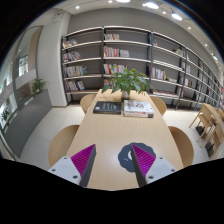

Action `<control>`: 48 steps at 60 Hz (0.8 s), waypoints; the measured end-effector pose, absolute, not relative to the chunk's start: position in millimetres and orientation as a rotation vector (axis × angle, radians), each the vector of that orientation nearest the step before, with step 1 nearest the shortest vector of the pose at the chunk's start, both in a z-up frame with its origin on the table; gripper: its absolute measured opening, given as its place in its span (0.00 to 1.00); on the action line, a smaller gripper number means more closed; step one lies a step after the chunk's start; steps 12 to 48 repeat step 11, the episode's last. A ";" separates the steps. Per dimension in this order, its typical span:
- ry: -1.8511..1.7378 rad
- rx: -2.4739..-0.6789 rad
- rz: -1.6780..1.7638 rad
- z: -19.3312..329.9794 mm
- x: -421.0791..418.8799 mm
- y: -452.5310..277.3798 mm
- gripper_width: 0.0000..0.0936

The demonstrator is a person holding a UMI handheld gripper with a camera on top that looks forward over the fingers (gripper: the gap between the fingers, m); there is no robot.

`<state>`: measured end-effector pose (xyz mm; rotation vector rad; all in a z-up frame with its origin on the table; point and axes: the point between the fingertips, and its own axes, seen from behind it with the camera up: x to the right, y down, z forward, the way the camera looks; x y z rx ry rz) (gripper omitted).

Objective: Arrange mouse

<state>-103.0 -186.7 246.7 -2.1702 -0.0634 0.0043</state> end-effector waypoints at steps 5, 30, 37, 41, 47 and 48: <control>-0.064 -2.158 0.004 248.9 -111.0 -188.8 0.73; -0.071 -2.153 0.007 254.6 -117.7 -194.6 0.73; -0.071 -2.153 0.007 254.6 -117.7 -194.6 0.73; -0.071 -2.153 0.007 254.6 -117.7 -194.6 0.73; -0.071 -2.153 0.007 254.6 -117.7 -194.6 0.73; -0.071 -2.153 0.007 254.6 -117.7 -194.6 0.73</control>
